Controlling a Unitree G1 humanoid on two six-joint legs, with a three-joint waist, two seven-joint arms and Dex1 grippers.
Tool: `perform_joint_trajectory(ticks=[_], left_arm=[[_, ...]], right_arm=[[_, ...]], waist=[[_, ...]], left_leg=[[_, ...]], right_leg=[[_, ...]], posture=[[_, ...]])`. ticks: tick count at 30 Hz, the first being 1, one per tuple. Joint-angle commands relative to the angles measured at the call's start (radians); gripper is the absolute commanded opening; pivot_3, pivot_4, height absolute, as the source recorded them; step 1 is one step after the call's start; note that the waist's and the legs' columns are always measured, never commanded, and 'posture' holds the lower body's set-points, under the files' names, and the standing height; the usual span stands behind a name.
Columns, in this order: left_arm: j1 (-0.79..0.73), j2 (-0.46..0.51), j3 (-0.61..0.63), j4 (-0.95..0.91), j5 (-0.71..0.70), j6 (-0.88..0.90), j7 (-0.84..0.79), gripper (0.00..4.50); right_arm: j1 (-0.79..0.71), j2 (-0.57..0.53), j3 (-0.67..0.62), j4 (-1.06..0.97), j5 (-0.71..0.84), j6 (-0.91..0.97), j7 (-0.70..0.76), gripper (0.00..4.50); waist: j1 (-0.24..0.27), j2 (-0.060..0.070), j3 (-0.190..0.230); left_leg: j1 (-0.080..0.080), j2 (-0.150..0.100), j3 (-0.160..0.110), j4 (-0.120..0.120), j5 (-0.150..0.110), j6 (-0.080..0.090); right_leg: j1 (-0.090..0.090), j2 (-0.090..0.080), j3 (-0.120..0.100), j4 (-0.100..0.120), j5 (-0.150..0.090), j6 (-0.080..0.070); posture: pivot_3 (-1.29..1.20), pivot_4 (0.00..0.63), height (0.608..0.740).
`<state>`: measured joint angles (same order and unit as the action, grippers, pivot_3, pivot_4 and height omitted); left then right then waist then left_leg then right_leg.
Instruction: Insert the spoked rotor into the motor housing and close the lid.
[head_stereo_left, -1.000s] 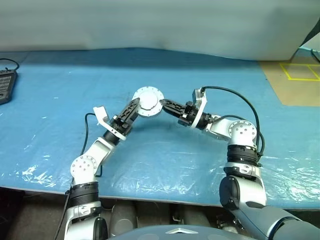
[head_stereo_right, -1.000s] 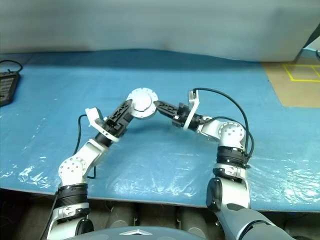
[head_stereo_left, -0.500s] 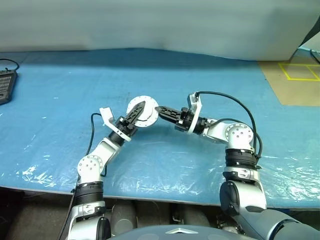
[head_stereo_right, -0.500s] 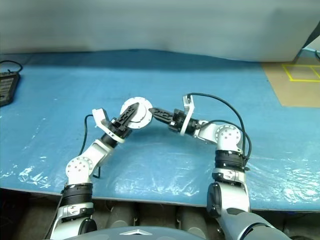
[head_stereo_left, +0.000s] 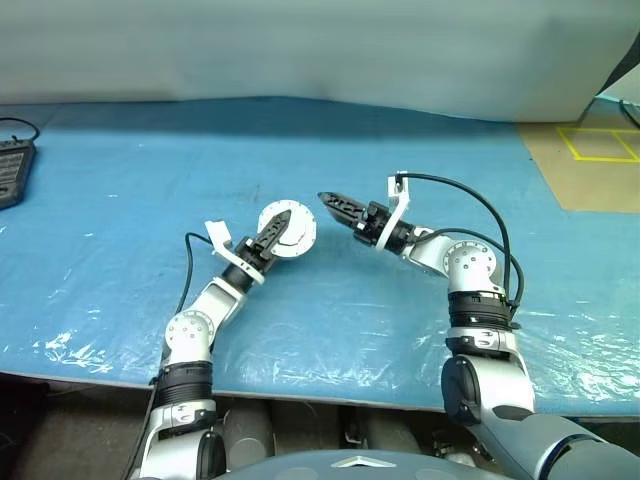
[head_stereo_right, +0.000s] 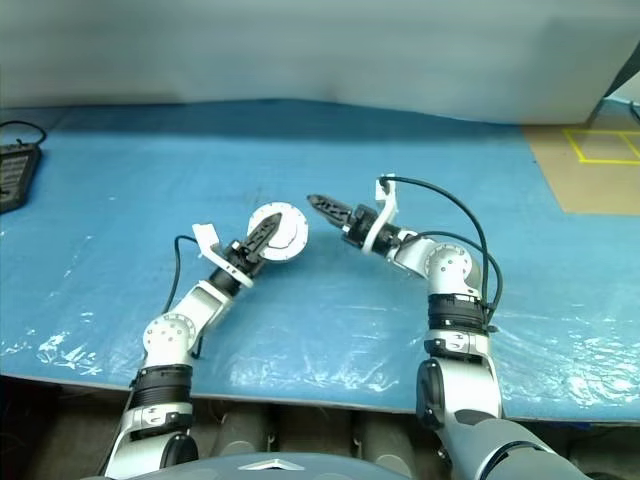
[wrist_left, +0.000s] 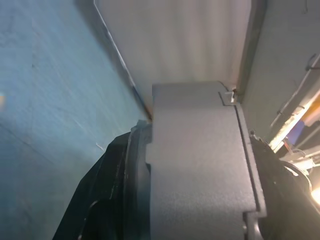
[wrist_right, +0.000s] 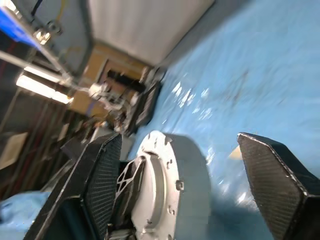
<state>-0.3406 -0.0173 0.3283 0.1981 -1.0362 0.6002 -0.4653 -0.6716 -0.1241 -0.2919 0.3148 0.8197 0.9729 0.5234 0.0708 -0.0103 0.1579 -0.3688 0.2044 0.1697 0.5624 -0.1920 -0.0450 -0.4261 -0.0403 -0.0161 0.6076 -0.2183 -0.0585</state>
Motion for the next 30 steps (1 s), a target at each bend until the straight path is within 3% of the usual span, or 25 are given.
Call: perform_joint_trajectory(ticks=[1, 5, 10, 14, 16, 17, 21, 30], left_arm=[[-0.118, 0.009, 0.076, 0.068, 0.06, -0.176, 0.049, 2.57], [-0.315, 0.085, 0.142, 0.344, 0.193, -0.366, 0.173, 2.57], [-0.548, 0.185, 0.211, 0.744, 0.271, -0.528, 0.195, 2.57], [-0.651, 0.227, 0.247, 0.947, 0.308, -0.585, 0.214, 2.57], [-0.671, 0.239, 0.253, 0.989, 0.325, -0.598, 0.206, 2.57], [-0.675, 0.244, 0.252, 1.0, 0.336, -0.604, 0.206, 3.18], [-0.661, 0.274, 0.233, 1.018, 0.401, -0.65, 0.249, 4.47], [-0.513, 0.305, 0.188, 0.871, 0.521, -0.79, 0.261, 4.47]], right_arm=[[-0.016, -0.015, -0.019, -0.023, 0.01, -0.043, 0.024, 3.76], [0.009, -0.038, -0.028, -0.051, 0.016, -0.044, 0.02, 3.76], [0.03, -0.043, -0.051, -0.064, 0.026, -0.045, 0.004, 3.76], [0.049, -0.037, -0.046, -0.089, 0.029, -0.045, -0.003, 3.76], [0.054, -0.035, -0.044, -0.099, 0.026, -0.047, -0.008, 3.76], [0.056, -0.035, -0.043, -0.103, 0.026, -0.047, -0.009, 3.81], [0.06, -0.036, -0.04, -0.109, 0.023, -0.046, -0.012, 3.81], [0.031, -0.034, -0.023, -0.057, -0.005, -0.061, -0.019, 3.81]], waist=[[0.0, 0.0, 0.0], [-0.002, -0.001, 0.001], [0.003, -0.001, 0.001], [0.009, -0.002, 0.001], [0.01, -0.002, 0.001], [0.011, -0.002, 0.001], [0.011, -0.002, 0.001], [0.013, -0.002, 0.001]], left_leg=[[0.0, 0.0, 0.0, 0.0, 0.0, 0.0], [0.0, -0.001, -0.003, 0.001, 0.0, 0.0], [-0.002, -0.004, -0.007, 0.001, 0.001, 0.002], [-0.006, -0.006, -0.014, 0.002, 0.002, 0.003], [-0.008, -0.006, -0.017, 0.002, 0.002, 0.003], [-0.008, -0.006, -0.018, 0.002, 0.002, 0.002], [-0.008, -0.005, -0.019, 0.003, 0.0, 0.0], [-0.008, -0.006, -0.02, 0.005, 0.0, 0.0]], right_leg=[[0.0, 0.0, 0.0, 0.0, 0.0, 0.0], [0.001, 0.0, -0.001, 0.0, 0.001, 0.001], [0.002, 0.0, -0.001, -0.001, 0.003, 0.004], [0.002, -0.001, -0.004, -0.001, 0.003, 0.004], [0.002, -0.001, -0.006, -0.001, 0.003, 0.004], [0.002, -0.001, -0.007, -0.001, 0.003, 0.004], [0.002, -0.001, -0.008, 0.0, 0.003, 0.004], [0.004, -0.003, -0.009, 0.001, 0.003, 0.004]], posture=[[0.0, 0.15, 0.74], [0.0, 0.15, 0.74], [0.0, 0.15, 0.74], [0.0, 0.15, 0.74], [0.0, 0.15, 0.74], [0.0, 0.15, 0.74], [0.0, 0.15, 0.74], [0.0, 0.15, 0.74]])
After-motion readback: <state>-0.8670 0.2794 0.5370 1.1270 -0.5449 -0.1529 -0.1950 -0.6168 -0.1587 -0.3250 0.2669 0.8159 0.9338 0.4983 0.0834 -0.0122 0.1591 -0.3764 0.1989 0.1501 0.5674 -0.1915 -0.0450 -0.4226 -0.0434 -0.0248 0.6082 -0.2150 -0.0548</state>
